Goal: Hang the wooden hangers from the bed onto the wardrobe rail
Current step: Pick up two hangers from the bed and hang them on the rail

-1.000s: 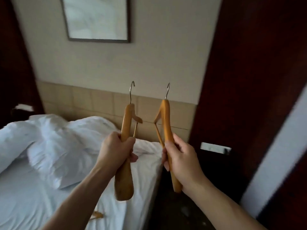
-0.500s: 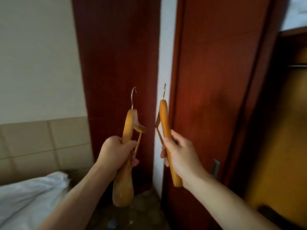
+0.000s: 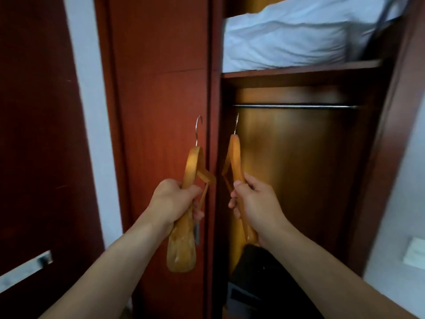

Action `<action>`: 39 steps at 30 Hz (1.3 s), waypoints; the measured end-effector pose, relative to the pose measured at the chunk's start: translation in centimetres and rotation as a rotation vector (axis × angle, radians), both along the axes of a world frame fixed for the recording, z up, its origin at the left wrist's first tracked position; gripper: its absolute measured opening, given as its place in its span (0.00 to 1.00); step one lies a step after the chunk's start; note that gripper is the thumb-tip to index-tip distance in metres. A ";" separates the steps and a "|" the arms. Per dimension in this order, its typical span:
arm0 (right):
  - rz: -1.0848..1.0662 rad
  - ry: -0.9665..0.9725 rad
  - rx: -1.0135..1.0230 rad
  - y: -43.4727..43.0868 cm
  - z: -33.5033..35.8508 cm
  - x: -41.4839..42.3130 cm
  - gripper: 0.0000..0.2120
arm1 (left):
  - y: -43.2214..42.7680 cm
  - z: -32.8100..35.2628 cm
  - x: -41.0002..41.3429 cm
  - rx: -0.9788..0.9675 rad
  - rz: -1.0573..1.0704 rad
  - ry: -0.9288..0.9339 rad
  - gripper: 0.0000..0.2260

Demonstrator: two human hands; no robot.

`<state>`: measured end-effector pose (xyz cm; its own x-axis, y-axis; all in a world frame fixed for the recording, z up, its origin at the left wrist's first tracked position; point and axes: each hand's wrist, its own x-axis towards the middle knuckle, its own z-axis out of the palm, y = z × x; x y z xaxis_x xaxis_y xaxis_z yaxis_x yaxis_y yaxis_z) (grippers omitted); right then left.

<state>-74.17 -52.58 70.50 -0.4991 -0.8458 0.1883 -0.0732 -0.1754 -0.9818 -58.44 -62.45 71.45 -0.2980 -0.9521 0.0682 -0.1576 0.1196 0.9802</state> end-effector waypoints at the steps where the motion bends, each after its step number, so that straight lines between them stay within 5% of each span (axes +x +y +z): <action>1: -0.041 0.003 0.010 0.6 0.4 -1.1 0.23 | 0.2 0.5 -1.3 0.012 -0.029 0.010 0.11; 17: -0.217 0.008 -0.038 0.6 3.2 -16.5 0.23 | -2.6 4.1 -18.7 0.037 -0.156 0.058 0.11; 31: -0.209 0.023 -0.071 -16.4 6.2 -22.2 0.29 | -19.7 7.7 -28.4 -0.012 -0.178 0.070 0.10; 39: -0.256 0.021 -0.070 -25.4 8.0 -25.5 0.24 | -28.4 9.5 -31.5 -0.008 -0.252 0.069 0.11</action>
